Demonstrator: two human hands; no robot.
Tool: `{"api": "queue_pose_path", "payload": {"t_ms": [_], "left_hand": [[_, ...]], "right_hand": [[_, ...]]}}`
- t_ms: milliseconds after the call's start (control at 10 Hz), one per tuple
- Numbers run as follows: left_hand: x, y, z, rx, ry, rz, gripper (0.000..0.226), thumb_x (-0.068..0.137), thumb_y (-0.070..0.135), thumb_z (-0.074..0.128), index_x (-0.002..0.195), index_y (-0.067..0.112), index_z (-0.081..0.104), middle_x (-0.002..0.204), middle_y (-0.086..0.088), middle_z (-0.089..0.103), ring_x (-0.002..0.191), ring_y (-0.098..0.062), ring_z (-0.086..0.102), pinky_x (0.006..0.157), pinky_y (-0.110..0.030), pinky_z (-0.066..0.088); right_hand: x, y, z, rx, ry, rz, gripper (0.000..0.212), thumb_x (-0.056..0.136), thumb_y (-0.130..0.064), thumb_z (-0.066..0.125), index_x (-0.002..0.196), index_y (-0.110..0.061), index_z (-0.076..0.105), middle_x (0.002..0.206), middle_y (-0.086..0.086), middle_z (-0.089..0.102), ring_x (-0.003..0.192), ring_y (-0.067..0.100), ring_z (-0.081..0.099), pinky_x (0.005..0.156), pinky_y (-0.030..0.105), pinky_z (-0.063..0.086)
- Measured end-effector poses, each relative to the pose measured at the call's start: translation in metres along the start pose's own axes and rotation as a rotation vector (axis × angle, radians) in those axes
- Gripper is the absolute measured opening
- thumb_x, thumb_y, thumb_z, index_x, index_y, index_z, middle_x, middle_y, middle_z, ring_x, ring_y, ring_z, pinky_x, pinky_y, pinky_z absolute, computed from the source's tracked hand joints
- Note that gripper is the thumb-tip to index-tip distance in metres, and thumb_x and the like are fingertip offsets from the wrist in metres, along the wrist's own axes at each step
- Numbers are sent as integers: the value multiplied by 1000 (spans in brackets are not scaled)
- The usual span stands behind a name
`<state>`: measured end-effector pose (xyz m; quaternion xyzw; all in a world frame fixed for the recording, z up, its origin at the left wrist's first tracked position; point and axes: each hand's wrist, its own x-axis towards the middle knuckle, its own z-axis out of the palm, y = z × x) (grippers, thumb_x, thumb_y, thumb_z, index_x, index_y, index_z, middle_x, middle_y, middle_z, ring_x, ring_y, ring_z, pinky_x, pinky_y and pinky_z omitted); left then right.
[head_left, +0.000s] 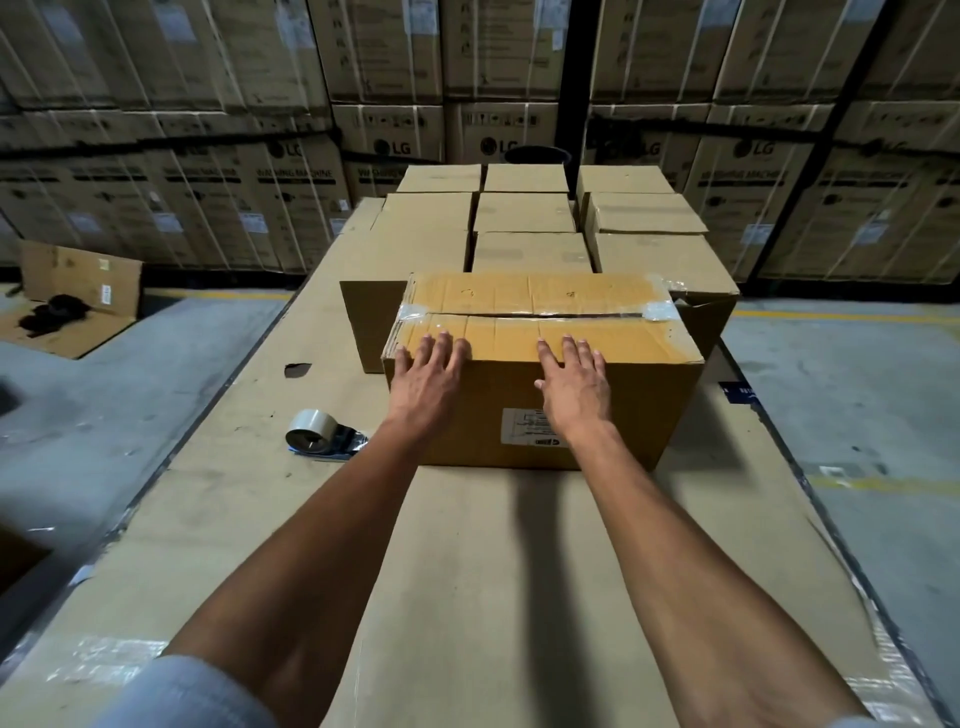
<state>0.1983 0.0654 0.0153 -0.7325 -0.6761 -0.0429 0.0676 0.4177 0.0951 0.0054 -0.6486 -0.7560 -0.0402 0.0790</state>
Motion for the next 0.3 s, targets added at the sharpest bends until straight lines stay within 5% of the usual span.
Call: {"api": "queue_pose_path", "payload": {"t_ms": [100,300], "left_hand": [[-12,8,-9,-32,4,39,97,105,12,67,175,18,1,185,-13,5,170,-36,4,134,-62,5],[-30,22,-46,-27,148,57,89,111,31,62,175,16,3,185,-10,8,171,-30,8,135,-56,4]], "right_hand": [[-9,3,-22,146,9,19,69,112,-37,41,168,-18,7,175,16,17,162,33,17,132,50,12],[-36,7,-67,167,212,24,78,110,-51,33,168,-16,-6,177,12,3,164,31,4,132,49,1]]}}
